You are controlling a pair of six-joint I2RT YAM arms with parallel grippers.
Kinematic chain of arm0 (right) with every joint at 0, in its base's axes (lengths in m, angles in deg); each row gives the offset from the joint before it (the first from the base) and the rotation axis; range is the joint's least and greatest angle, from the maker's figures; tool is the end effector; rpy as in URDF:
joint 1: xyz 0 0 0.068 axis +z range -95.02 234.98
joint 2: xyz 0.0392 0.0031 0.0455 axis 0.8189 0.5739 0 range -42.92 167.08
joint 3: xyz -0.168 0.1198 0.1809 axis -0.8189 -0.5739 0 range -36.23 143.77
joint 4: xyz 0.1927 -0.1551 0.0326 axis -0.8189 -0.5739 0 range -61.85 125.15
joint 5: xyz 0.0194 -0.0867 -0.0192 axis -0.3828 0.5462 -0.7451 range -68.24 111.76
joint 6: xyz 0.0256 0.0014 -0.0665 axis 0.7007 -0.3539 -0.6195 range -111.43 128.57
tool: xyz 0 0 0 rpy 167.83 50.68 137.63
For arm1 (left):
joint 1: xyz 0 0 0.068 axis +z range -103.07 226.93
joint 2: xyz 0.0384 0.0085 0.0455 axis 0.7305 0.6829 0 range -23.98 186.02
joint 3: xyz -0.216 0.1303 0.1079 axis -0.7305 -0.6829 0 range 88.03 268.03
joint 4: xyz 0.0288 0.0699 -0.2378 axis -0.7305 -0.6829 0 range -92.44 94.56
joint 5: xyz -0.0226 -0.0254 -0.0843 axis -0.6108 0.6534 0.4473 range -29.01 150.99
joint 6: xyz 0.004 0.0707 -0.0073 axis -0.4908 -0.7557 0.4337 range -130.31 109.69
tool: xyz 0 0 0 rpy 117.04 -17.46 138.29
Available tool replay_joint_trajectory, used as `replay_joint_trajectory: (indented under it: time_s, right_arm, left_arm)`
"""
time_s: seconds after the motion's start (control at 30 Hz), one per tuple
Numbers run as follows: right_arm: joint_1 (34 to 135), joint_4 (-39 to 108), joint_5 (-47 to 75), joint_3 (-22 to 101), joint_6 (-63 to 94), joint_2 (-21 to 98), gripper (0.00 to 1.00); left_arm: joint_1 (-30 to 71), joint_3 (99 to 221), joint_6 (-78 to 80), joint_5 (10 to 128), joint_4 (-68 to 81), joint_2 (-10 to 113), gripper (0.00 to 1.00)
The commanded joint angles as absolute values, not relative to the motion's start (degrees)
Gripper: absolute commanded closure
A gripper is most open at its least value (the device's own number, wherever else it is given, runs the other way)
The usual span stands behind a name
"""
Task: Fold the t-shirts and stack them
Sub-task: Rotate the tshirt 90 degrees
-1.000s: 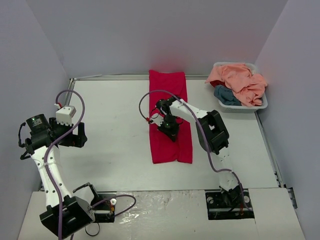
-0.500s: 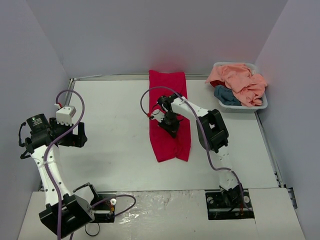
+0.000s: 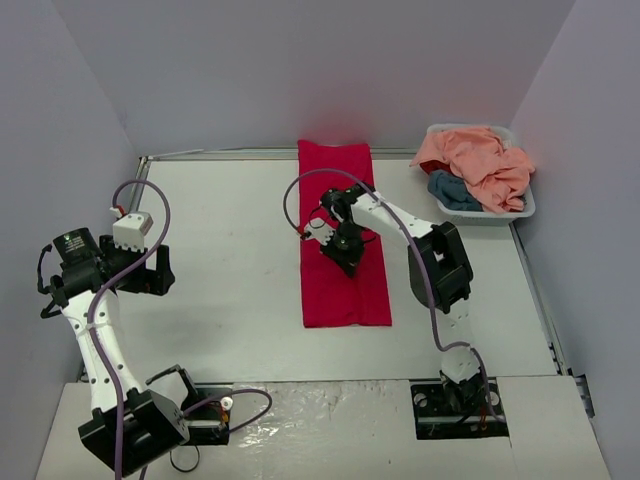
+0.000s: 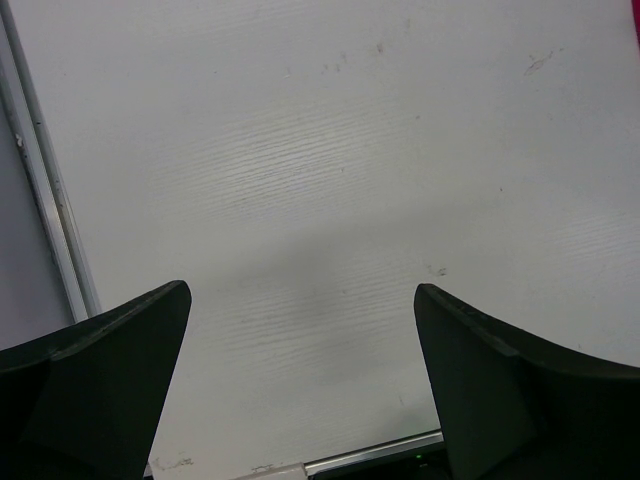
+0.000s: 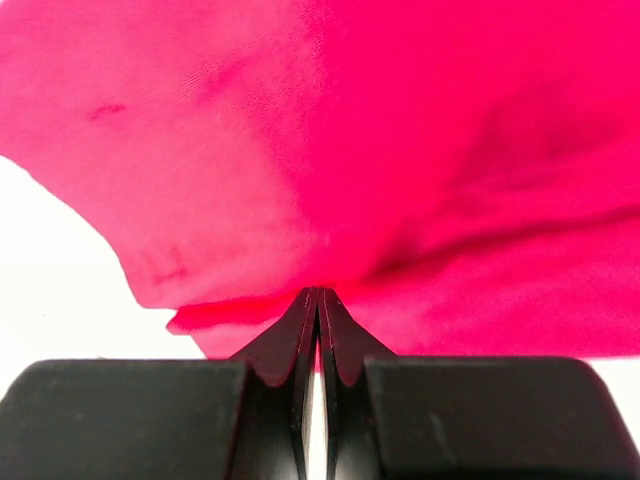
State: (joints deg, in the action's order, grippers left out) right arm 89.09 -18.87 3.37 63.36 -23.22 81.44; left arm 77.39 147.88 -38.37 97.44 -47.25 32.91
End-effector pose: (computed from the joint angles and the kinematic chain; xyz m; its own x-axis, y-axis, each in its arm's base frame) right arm 0.3465 0.2571 0.1629 -0.3832 -0.8633 -0.3284 -0.9233 0.3488 0.1607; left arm 0.1758 0.0630 0.3167 -0.6061 0.0825 -0.7911 0.2428 0.9663 -0.0852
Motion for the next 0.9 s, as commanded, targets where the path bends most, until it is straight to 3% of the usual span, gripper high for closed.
replay_joint_trajectory:
  time_s: [0.0,0.57,0.87]
  right_arm:
    - [88.6,-23.2,3.6,67.6,-23.5,76.3,1.00]
    - [84.7,-17.8,15.0,92.7,-17.7,96.7,1.00]
    - [84.3,-16.1,13.7,92.1,-17.4,99.8,1.00]
  left_arm:
    - [77.7,148.9,-39.6,99.2,-49.0,31.9,0.06]
    - [77.7,148.8,-39.7,98.6,-49.0,32.5,0.06]
    - [77.7,148.8,-39.5,98.8,-48.9,33.5,0.06]
